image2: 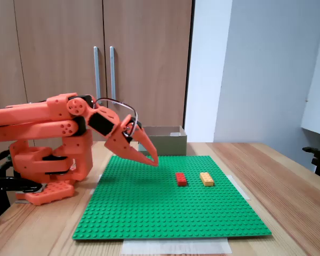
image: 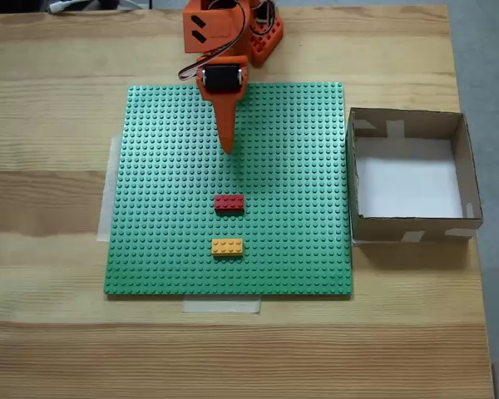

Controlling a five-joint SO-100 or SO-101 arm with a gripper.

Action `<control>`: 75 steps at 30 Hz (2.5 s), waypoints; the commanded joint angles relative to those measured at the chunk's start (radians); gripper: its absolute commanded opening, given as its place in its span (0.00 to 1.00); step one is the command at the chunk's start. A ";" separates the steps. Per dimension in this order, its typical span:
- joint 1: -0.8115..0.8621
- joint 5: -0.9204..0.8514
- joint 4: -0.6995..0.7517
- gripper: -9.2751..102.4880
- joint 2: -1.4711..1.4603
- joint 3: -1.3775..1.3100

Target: Pick the yellow lego block and put it in the box.

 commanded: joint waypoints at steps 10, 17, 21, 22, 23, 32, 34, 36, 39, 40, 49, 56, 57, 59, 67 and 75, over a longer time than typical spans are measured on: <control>-0.002 -0.003 0.003 0.07 0.008 0.009; -0.002 -0.003 0.003 0.07 0.008 0.009; -0.002 -0.003 0.003 0.07 0.008 0.009; -0.002 -0.003 0.003 0.07 0.008 0.009; -0.002 -0.003 0.003 0.07 0.008 0.009; -0.002 -0.003 0.003 0.07 0.008 0.009; -0.002 -0.003 0.003 0.07 0.008 0.009; -0.002 -0.003 0.003 0.07 0.008 0.009; -0.002 -0.003 0.003 0.07 0.008 0.009; -0.003 -0.006 0.003 0.07 0.008 0.009; -0.002 -0.005 0.003 0.08 0.008 0.009; -0.011 -0.009 0.003 0.10 0.008 0.009; -0.011 -0.008 0.003 0.10 0.008 0.009; -0.011 0.000 0.011 0.10 0.006 0.006; -0.026 0.020 0.117 0.10 -0.046 -0.114; -0.014 0.020 0.187 0.10 -0.225 -0.311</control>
